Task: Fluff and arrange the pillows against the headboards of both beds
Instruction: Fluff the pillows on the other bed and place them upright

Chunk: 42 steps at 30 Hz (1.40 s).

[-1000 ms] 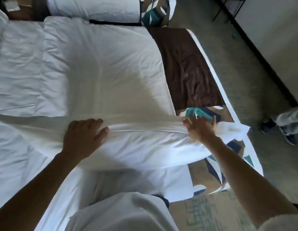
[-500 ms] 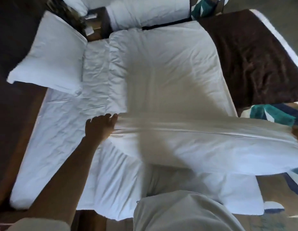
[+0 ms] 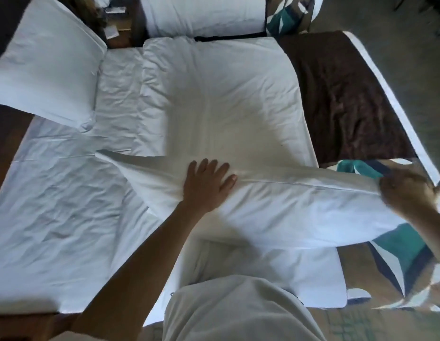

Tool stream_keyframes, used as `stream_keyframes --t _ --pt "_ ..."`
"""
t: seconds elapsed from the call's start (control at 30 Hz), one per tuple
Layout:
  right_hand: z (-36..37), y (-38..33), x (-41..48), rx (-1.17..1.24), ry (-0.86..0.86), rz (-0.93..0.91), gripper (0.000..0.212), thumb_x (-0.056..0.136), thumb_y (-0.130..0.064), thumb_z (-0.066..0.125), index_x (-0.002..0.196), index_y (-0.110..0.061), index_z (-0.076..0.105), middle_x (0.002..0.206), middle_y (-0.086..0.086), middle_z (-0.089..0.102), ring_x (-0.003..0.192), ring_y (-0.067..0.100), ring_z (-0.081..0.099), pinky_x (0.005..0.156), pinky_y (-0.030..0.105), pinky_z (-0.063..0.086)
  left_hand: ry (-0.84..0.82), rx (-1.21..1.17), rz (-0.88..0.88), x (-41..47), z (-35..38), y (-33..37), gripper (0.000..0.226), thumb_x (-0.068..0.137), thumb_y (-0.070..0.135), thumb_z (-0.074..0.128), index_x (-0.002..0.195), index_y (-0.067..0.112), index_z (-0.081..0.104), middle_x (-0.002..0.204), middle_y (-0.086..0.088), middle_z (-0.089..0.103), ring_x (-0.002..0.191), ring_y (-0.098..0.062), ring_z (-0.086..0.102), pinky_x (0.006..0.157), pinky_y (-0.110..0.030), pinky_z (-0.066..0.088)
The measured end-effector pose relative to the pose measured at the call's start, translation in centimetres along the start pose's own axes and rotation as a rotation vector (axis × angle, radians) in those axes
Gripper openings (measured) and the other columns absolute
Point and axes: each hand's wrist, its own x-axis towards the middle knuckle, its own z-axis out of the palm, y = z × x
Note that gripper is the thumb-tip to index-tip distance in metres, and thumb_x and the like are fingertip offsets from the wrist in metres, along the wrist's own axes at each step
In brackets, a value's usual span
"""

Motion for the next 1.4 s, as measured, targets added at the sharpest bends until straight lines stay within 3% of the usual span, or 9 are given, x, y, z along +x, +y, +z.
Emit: stream_keyframes --t 0.13,0.3,0.4,0.57,0.67,0.83,0.93,1.2,1.4 --pt "1.2 -12.2 -5.4 0.144 0.014 -0.228 0.069 0.094 -0.056 0.028 0.142 -0.016 0.055 0.15 0.019 0.049 0.14 0.035 0.045 0.119 0.066 0.01 0.152 0.018 -0.011 -0.6 0.8 0.5 0.043 0.104 0.05 0.044 0.124 0.02 0.068 0.12 -0.01 0.07 0.11 -0.037 0.064 0.1 -0.053 0.041" --pt "3.8 -25.5 -11.7 0.047 -0.26 -0.621 0.085 0.088 -0.075 0.006 0.158 -0.032 0.029 0.165 0.013 0.026 0.152 0.029 0.023 0.121 0.06 -0.005 0.115 0.015 0.015 -0.7 1.1 -1.0 0.05 0.102 0.056 0.042 0.128 0.02 0.066 0.126 -0.009 0.069 0.115 -0.035 0.063 0.103 -0.051 0.04" --pt "4.6 -22.0 -10.7 -0.003 -0.23 -0.58 0.088 0.086 -0.079 0.007 0.156 -0.032 0.033 0.159 0.012 0.037 0.148 0.029 0.029 0.121 0.058 0.0 0.091 0.015 0.038 -0.4 0.8 -3.3 0.057 0.103 0.06 0.039 0.125 0.015 0.066 0.121 -0.013 0.069 0.111 -0.037 0.062 0.1 -0.05 0.04" --pt "3.6 -8.0 -5.9 -0.062 -0.169 -0.325 0.09 0.084 -0.084 0.011 0.149 -0.029 0.037 0.149 0.013 0.045 0.142 0.031 0.035 0.119 0.062 0.01 0.074 0.118 0.039 -0.9 0.3 -9.3 0.065 0.099 0.068 0.04 0.126 0.015 0.064 0.119 -0.014 0.067 0.112 -0.039 0.06 0.103 -0.051 0.039" --pt "2.9 -2.6 -5.0 -0.096 -0.168 -0.25 0.09 0.086 -0.085 0.01 0.149 -0.026 0.035 0.151 0.012 0.044 0.142 0.031 0.035 0.12 0.064 0.01 0.043 0.145 -0.064 -1.4 -0.3 -11.4 0.068 0.096 0.074 0.036 0.127 0.02 0.063 0.125 -0.012 0.066 0.118 -0.038 0.058 0.105 -0.05 0.037" --pt "4.0 -2.4 -5.0 -0.087 -0.154 -0.244 0.093 0.087 -0.082 0.006 0.156 -0.023 0.031 0.159 0.011 0.039 0.148 0.03 0.03 0.123 0.057 0.003 0.076 0.125 -0.14 -2.3 0.3 -11.5 0.067 0.097 0.073 0.036 0.141 0.028 0.058 0.131 -0.011 0.065 0.117 -0.037 0.059 0.097 -0.049 0.04" --pt "5.6 -2.7 -4.4 -0.035 -0.113 -0.228 0.09 0.087 -0.081 0.011 0.155 -0.026 0.034 0.155 0.012 0.043 0.145 0.032 0.034 0.122 0.058 0.007 0.071 0.136 -0.163 -2.3 1.2 -11.3 0.059 0.101 0.067 0.035 0.149 0.035 0.049 0.132 -0.01 0.064 0.117 -0.038 0.06 0.098 -0.05 0.042" --pt "8.2 -2.8 -3.5 0.032 0.041 -0.275 0.068 0.098 -0.062 0.028 0.144 -0.021 0.055 0.127 0.019 0.066 0.115 0.046 0.059 0.119 0.062 0.017 0.11 0.171 -0.278 -1.8 2.6 -9.2 0.049 0.109 0.052 0.025 0.148 0.037 0.05 0.129 -0.007 0.065 0.117 -0.039 0.059 0.103 -0.052 0.038" --pt "8.8 -2.6 -4.3 0.051 0.101 -0.287 0.06 0.103 -0.054 0.028 0.14 -0.02 0.059 0.124 0.016 0.067 0.117 0.042 0.058 0.121 0.061 0.012 0.205 0.188 -0.325 -3.4 2.5 -7.4 0.047 0.109 0.048 0.029 0.145 0.033 0.055 0.137 -0.013 0.061 0.123 -0.044 0.055 0.108 -0.056 0.033"
